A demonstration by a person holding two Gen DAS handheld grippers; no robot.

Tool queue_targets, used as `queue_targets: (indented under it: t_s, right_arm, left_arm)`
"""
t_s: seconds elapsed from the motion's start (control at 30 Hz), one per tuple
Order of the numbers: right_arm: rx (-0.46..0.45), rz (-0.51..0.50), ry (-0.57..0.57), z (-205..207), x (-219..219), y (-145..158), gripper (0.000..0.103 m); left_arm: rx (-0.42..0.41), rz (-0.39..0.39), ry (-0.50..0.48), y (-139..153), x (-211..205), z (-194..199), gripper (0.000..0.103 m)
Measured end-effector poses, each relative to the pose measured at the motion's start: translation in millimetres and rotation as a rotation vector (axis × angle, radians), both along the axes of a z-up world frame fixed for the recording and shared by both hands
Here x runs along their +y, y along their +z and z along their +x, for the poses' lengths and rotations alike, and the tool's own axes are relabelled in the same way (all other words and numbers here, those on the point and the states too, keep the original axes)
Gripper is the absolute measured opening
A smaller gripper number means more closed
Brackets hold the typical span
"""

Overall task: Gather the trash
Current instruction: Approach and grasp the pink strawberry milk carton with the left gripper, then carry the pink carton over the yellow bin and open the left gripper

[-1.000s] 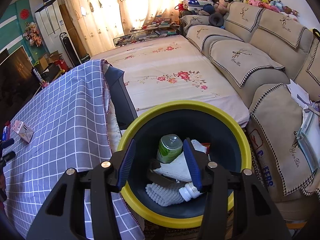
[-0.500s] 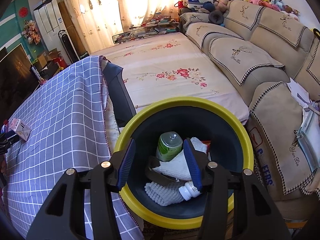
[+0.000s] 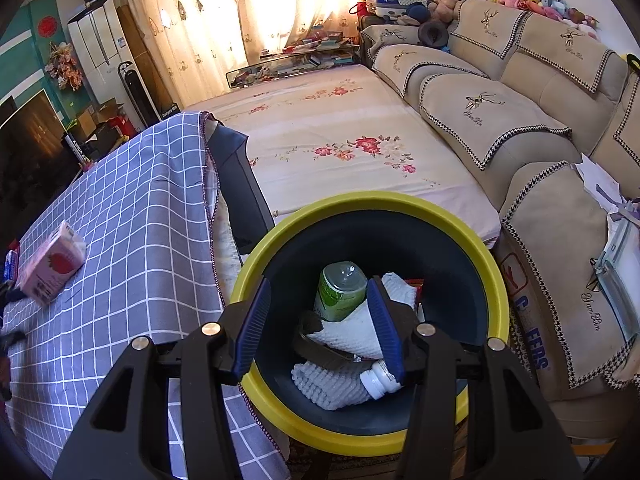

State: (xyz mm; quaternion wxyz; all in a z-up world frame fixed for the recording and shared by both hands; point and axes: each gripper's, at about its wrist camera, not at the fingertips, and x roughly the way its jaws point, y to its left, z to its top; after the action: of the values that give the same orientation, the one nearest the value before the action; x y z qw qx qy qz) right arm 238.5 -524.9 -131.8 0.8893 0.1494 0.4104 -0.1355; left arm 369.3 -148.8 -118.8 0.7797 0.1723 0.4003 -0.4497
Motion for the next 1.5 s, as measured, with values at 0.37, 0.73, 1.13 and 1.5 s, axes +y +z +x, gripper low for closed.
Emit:
queue_targets:
  t_s: [0.37, 0.73, 1.13, 1.5]
  right_arm:
    - [0.002, 0.023, -0.018, -11, -12, -8, 0.050]
    - [-0.006, 0.046, -0.058, -29, -34, -14, 0.050]
    - [-0.024, 0.079, -0.135, -73, -70, -19, 0.050]
    - [-0.022, 0.079, -0.236, -134, -103, -17, 0.050]
  left_arm:
    - [-0.039, 0.065, 0.126, 10, -26, 41, 0.093]
    - [0.033, 0.186, 0.226, -19, -62, 68, 0.039]
    - [0.000, 0.166, 0.042, 8, -165, 8, 0.039]
    - [0.077, 0.185, -0.137, -10, -323, -38, 0.039]
